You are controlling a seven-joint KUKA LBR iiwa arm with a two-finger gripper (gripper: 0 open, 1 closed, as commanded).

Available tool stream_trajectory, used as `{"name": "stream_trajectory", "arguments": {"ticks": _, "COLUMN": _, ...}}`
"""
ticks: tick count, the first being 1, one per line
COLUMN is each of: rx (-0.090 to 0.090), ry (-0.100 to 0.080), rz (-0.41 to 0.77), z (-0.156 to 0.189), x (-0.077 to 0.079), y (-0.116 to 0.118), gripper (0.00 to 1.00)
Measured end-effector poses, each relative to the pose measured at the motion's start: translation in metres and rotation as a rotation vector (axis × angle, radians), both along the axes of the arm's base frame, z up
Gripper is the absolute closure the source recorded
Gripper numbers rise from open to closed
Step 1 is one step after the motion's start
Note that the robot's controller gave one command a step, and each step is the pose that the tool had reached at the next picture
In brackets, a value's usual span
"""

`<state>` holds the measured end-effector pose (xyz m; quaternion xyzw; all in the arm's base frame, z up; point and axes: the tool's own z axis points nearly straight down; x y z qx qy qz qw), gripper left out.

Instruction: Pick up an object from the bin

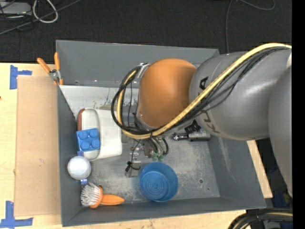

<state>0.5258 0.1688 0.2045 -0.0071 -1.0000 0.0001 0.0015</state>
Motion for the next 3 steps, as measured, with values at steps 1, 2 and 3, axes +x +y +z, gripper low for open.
{"name": "stream_trajectory", "arguments": {"ticks": 1, "rx": 0.0, "ry": 0.0, "rz": 0.0, "z": 0.0, "x": 0.0, "y": 0.0, "gripper": 0.0}}
{"name": "stream_trajectory", "arguments": {"ticks": 2, "rx": 0.0, "ry": 0.0, "rz": -0.019, "z": 0.009, "x": 0.005, "y": -0.005, "gripper": 0.0}}
{"name": "stream_trajectory", "arguments": {"ticks": 3, "rx": 0.003, "ry": -0.012, "rz": -0.018, "z": -0.016, "x": 0.015, "y": 0.007, "gripper": 0.0}}
